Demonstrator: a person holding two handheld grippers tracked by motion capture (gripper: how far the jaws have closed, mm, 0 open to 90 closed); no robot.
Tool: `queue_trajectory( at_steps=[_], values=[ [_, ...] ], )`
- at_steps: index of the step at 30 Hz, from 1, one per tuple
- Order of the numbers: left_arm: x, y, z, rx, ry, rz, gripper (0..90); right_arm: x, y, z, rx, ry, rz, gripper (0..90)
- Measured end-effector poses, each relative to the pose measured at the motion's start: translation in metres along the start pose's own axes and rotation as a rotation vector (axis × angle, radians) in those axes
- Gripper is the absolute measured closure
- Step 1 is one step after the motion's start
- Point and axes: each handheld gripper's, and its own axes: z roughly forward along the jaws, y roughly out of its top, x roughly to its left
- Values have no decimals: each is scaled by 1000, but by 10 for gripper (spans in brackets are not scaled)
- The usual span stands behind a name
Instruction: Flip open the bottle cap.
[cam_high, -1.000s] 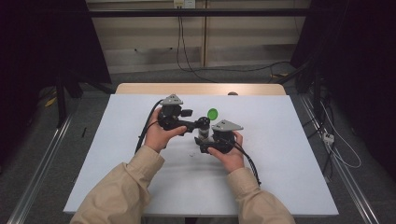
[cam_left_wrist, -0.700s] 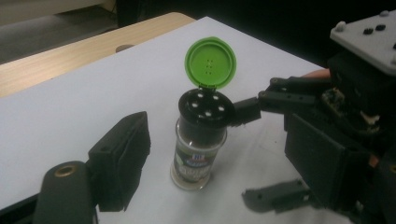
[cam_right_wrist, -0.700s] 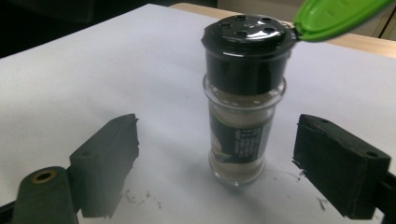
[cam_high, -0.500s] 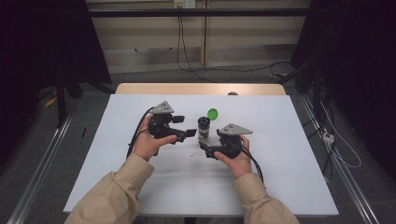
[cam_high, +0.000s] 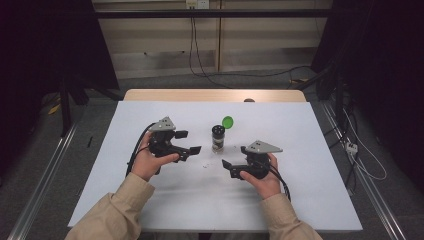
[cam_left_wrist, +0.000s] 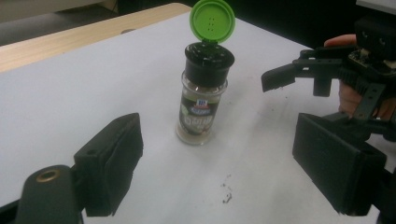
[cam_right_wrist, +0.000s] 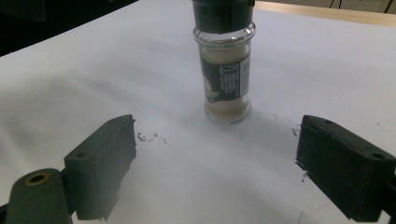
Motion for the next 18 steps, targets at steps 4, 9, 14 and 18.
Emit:
queue_trajectory(
  at_steps=[4,9,14,18],
  values=[
    [2,-7,-6,5,10,-4,152,-1,-2,-8,-7,1,0,114],
    [1,-16,-13,12,15,-5,143,-2,-5,-14,-3,4,2,113],
    [3,-26,-20,6,13,-14,131,-3,-8,-19,0,7,-1,114],
    [4,-33,-27,12,22,-21,126,-4,-10,-23,-1,7,-1,112]
  ],
)
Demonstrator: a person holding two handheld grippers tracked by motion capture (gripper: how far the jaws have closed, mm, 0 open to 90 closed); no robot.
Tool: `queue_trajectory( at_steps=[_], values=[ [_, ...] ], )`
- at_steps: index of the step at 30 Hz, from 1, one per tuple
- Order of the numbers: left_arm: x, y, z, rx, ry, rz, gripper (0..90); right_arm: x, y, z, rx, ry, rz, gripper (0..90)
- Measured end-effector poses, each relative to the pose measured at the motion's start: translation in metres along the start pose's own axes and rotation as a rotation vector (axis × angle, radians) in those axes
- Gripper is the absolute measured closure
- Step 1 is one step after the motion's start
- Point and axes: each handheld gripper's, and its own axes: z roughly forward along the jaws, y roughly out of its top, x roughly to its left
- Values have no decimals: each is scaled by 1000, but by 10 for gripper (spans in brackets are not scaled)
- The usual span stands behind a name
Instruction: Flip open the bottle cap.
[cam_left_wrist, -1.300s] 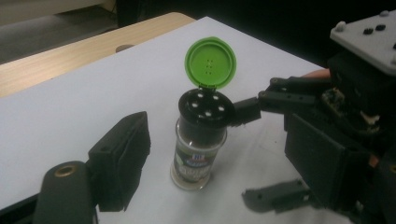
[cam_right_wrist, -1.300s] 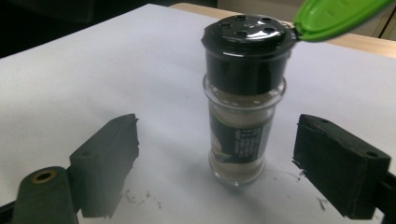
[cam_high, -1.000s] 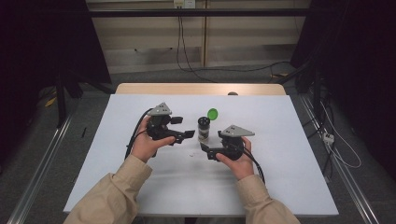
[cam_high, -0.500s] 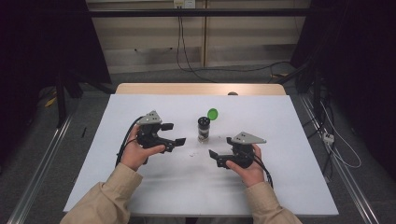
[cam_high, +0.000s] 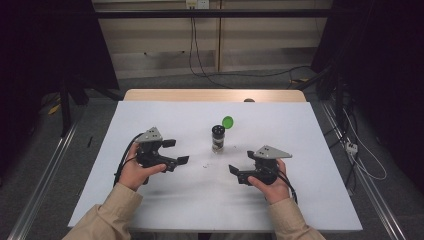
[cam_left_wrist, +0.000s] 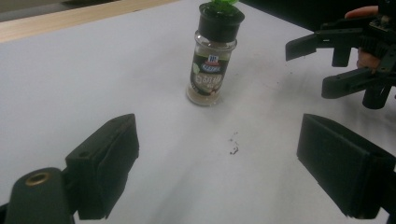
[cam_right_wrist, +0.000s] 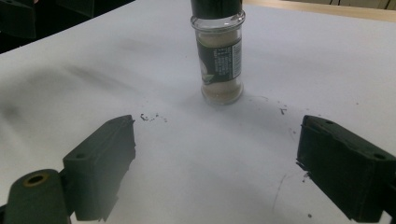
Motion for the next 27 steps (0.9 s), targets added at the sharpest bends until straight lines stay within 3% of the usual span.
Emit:
queue_trajectory(
  at_steps=[27],
  values=[
    [0,-32,-29,0,25,-14,116,-11,-14,-30,-13,-25,-2,108]
  ],
)
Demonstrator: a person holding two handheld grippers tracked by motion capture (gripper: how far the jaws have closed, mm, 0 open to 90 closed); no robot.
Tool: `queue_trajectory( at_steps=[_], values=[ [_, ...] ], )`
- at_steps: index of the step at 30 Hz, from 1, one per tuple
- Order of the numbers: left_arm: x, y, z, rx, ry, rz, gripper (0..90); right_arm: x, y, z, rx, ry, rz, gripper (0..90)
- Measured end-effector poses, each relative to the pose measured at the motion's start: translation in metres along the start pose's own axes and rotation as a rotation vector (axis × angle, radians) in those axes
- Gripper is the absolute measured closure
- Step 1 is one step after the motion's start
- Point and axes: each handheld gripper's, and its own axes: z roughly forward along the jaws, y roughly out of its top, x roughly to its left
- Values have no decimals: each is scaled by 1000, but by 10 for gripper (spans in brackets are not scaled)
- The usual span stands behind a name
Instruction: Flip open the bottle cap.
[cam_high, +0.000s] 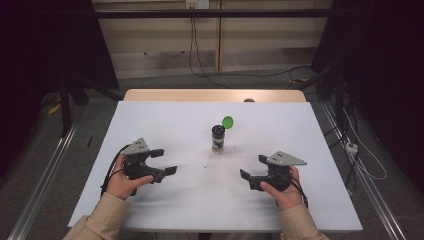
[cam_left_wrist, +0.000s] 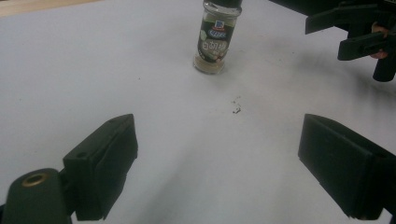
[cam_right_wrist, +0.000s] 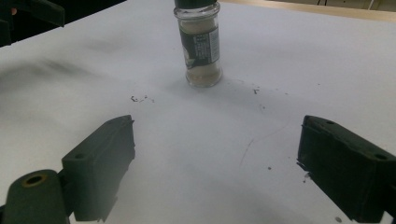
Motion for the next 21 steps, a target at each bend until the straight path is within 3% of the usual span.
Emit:
queue_trajectory(
  at_steps=[21],
  values=[
    [-2,-15,-13,9,25,-3,109,-10,-10,-20,-6,-26,-2,105]
  ],
)
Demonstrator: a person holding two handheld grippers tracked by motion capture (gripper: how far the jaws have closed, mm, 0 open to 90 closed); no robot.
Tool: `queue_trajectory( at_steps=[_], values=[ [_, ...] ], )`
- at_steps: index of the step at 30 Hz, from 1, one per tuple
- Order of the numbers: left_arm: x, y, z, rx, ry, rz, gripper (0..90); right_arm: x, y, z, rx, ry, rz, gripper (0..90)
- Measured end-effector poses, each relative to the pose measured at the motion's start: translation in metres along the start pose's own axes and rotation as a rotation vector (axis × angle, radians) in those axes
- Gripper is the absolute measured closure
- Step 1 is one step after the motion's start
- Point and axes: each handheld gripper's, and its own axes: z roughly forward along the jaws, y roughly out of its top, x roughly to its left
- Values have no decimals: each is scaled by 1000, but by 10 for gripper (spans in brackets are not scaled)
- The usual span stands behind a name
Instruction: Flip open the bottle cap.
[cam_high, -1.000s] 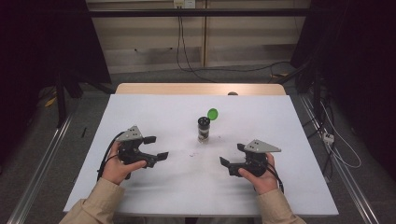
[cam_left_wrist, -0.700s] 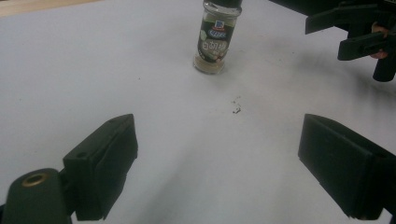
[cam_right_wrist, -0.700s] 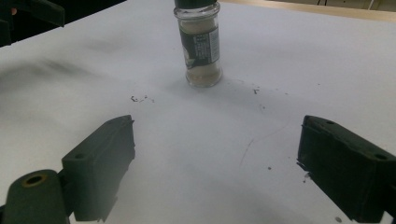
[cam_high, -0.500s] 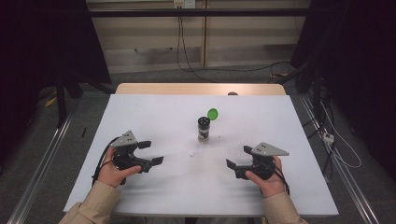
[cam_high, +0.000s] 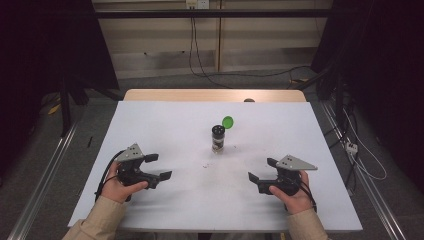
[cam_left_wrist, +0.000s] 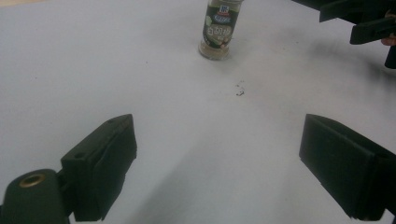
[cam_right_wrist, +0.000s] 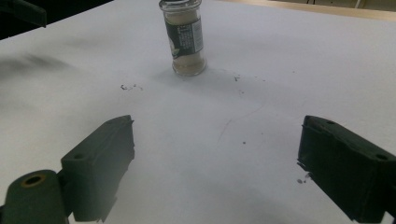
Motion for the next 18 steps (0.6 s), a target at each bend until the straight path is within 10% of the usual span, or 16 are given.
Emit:
queue_trajectory(
  at_steps=[18],
  values=[
    [3,-10,-12,11,20,-2,95,-13,-9,-18,-4,-34,0,95]
  ],
)
